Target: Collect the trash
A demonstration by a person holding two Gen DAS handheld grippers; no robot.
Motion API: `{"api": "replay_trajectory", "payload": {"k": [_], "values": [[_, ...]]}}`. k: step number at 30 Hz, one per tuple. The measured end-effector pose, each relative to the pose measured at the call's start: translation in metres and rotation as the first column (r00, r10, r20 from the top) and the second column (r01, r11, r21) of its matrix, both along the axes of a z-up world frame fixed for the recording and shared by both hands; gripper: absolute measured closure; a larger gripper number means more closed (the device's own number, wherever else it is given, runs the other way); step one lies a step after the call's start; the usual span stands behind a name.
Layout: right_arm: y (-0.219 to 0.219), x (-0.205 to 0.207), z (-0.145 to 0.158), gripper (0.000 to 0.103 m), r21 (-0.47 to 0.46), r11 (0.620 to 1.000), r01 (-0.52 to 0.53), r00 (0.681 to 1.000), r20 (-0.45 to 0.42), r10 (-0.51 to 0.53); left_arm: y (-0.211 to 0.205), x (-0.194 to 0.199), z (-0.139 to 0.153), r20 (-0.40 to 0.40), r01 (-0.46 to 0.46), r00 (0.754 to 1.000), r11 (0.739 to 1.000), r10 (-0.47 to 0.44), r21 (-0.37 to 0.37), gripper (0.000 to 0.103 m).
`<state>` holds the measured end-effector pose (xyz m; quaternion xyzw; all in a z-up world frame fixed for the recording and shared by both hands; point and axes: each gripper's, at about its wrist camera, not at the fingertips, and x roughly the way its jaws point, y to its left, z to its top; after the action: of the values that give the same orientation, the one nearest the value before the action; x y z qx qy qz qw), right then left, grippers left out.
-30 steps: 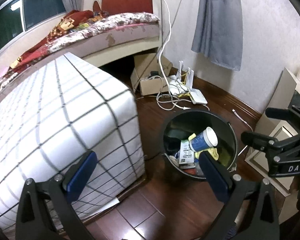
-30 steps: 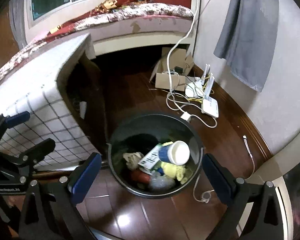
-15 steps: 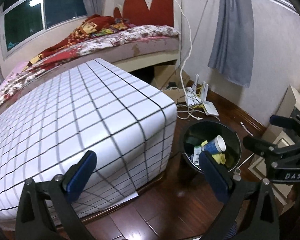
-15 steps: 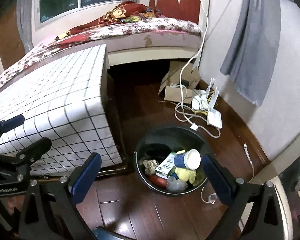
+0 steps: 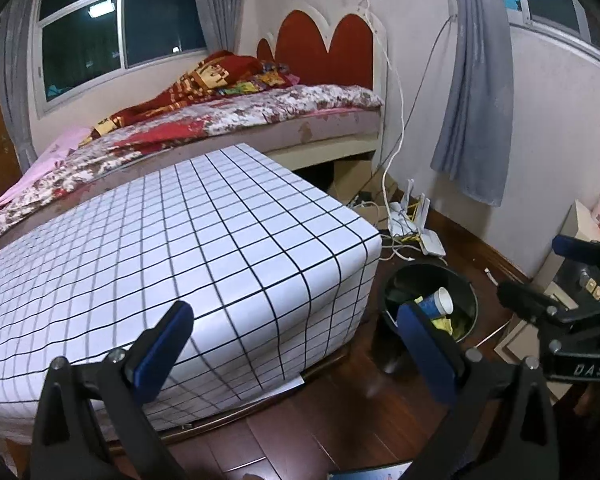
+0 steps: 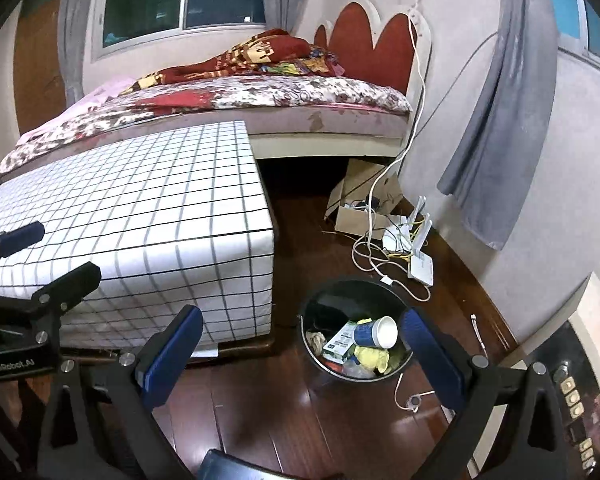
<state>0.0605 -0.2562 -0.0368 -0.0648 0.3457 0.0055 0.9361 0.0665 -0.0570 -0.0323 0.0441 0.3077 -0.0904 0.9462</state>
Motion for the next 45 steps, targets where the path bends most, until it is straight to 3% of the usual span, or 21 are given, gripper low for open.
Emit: {"api": "replay_trajectory", "payload": {"k": [7, 13, 45], "values": [[0.007, -0.022, 0.021, 0.001, -0.001, 1.000, 0.002, 0.999, 0.033, -0.002, 0.008, -0.025, 0.023, 0.054, -0.022, 0.998, 1.000, 0.023, -0.014, 0.001], [0.003, -0.029, 0.030, 0.001, 0.006, 1.000, 0.022, 0.998, 0.059, -0.022, 0.001, -0.026, 0.024, 0.063, -0.009, 0.998, 1.000, 0.010, -0.011, 0.001], [-0.002, -0.035, 0.031, 0.001, 0.017, 0.999, 0.047, 0.997, 0.068, -0.048, -0.007, -0.031, 0.024, 0.077, -0.014, 0.997, 1.000, 0.014, -0.002, 0.001]]}}
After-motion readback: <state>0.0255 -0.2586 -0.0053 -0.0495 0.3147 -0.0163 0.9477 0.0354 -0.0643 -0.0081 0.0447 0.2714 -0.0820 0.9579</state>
